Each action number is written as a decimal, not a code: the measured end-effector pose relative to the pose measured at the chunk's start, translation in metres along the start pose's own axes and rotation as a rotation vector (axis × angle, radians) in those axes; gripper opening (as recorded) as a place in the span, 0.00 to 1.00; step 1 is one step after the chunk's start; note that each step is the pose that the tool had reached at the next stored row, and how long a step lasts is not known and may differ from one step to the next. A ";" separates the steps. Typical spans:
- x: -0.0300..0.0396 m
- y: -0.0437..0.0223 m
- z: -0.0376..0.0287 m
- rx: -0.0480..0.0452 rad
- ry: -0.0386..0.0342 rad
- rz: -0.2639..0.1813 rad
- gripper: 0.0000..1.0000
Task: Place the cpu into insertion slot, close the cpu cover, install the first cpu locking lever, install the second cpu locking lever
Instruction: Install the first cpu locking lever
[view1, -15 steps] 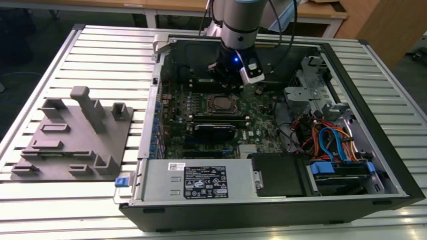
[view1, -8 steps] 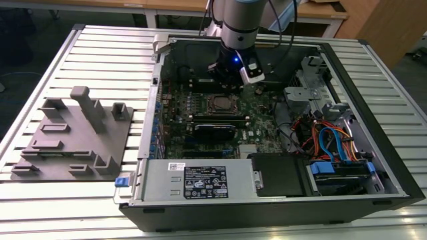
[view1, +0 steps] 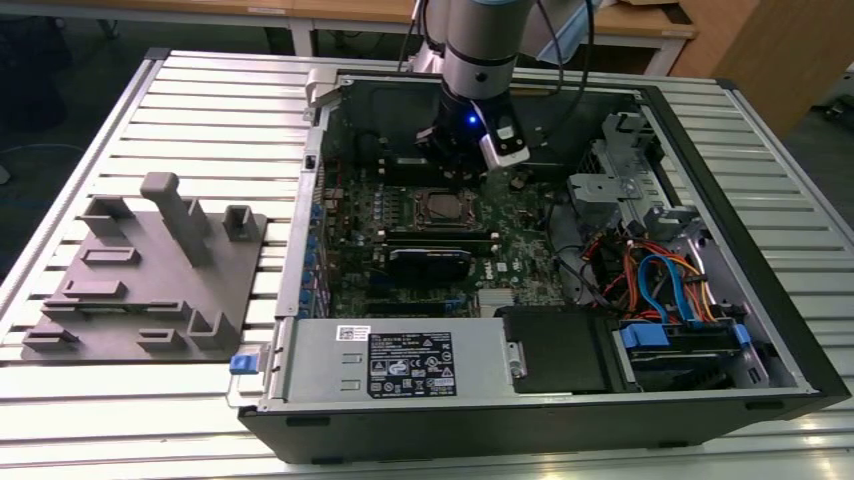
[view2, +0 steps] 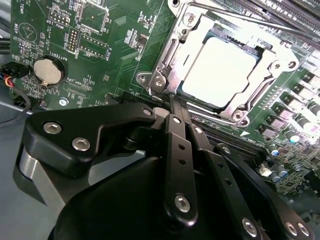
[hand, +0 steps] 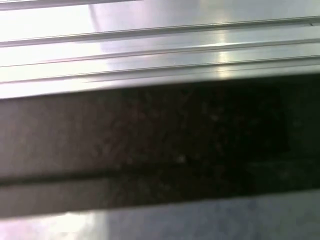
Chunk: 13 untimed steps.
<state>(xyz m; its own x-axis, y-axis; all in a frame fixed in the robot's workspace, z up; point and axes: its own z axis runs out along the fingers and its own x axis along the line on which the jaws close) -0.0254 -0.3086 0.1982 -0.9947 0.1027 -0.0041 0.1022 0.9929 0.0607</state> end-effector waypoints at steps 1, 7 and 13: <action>0.0000 0.0000 0.0002 0.0015 -0.0001 0.000 0.10; 0.0001 -0.0003 0.0013 0.0012 0.0003 0.000 0.10; 0.0000 -0.0001 0.0023 -0.0181 0.0018 0.000 0.10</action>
<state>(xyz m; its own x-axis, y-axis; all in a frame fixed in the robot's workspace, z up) -0.0253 -0.3086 0.1958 -0.9947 0.1029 -0.0023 0.1024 0.9916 0.0788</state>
